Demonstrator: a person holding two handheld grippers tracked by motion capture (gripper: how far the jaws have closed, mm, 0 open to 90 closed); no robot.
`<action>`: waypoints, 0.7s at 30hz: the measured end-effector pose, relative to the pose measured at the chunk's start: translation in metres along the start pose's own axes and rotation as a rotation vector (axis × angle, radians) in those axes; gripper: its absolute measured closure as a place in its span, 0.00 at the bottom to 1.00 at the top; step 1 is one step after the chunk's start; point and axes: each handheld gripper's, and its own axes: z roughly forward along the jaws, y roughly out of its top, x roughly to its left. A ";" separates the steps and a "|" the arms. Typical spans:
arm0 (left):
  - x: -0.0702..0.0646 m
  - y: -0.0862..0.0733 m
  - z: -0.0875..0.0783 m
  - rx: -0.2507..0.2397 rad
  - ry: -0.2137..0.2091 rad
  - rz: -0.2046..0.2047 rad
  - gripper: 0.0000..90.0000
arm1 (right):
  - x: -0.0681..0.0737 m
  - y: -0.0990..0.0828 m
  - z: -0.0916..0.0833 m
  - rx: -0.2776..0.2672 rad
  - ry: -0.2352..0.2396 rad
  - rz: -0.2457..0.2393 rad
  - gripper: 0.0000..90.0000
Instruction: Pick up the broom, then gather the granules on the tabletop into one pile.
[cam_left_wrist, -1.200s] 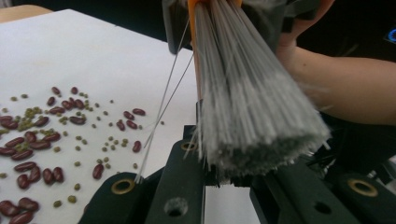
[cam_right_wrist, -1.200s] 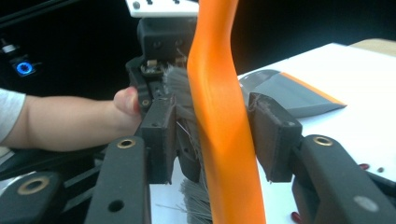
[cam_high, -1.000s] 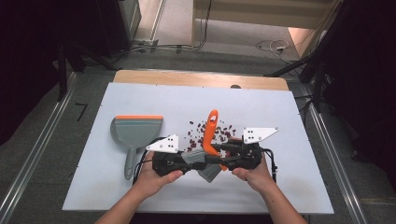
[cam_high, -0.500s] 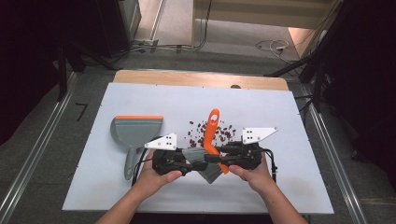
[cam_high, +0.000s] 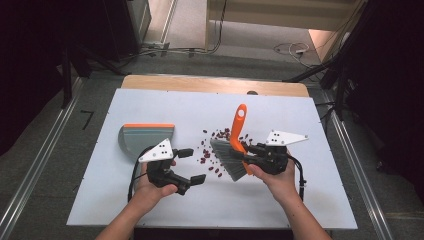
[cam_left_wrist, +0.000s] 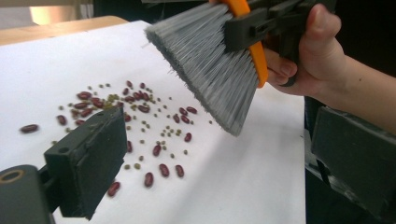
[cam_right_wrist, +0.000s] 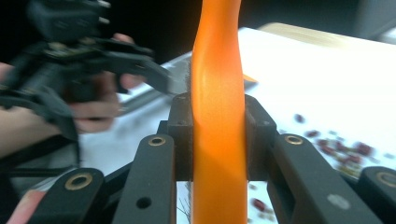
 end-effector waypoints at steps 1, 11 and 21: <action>0.001 0.000 -0.002 -0.006 0.001 0.005 0.01 | -0.002 0.000 0.000 0.008 -0.013 0.007 0.76; 0.008 -0.004 -0.018 -0.019 0.052 0.019 0.00 | -0.015 0.000 -0.008 0.038 -0.166 0.023 0.76; 0.013 -0.007 -0.037 -0.018 0.141 0.014 0.00 | -0.032 0.012 -0.026 0.097 -0.348 0.042 0.76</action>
